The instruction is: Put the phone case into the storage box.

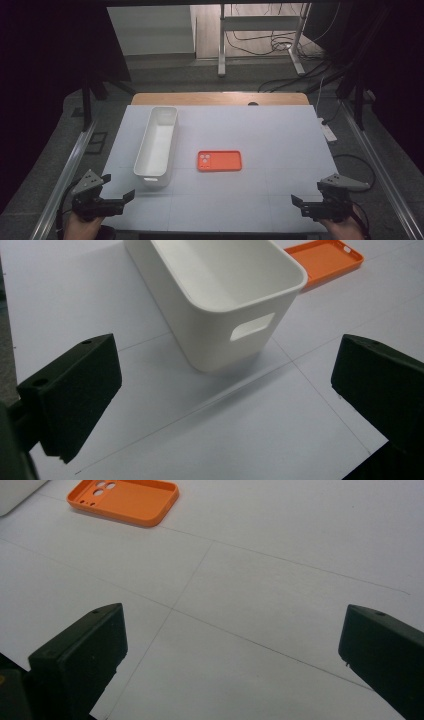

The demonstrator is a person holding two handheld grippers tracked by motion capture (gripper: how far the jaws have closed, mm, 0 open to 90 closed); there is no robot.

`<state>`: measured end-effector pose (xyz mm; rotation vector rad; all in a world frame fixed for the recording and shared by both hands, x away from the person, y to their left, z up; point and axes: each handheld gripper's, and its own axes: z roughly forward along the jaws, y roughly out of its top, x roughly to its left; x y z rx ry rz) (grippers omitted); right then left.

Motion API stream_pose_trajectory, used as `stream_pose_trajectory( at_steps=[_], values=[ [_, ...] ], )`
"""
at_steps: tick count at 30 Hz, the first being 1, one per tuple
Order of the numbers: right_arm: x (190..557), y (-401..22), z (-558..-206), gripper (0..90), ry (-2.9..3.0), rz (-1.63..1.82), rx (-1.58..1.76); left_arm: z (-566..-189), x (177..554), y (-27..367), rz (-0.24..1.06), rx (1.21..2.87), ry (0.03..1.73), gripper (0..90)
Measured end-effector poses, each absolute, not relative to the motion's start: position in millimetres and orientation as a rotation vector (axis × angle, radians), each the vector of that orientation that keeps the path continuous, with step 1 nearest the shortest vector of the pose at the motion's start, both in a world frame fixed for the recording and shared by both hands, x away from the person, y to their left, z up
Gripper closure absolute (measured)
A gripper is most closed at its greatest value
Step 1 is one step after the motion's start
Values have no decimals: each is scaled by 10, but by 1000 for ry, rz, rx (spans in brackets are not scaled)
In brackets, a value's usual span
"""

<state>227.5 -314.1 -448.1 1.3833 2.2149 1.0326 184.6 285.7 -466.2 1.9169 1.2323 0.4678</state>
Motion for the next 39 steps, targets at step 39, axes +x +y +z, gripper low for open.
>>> stream_pose_trajectory(
  at_steps=[39],
  values=[
    [2508, -2942, -4433, 0, 2311, 1017, 1289, -4672, 1873, 2853, 445, 1932, 1247, 17]
  ],
)
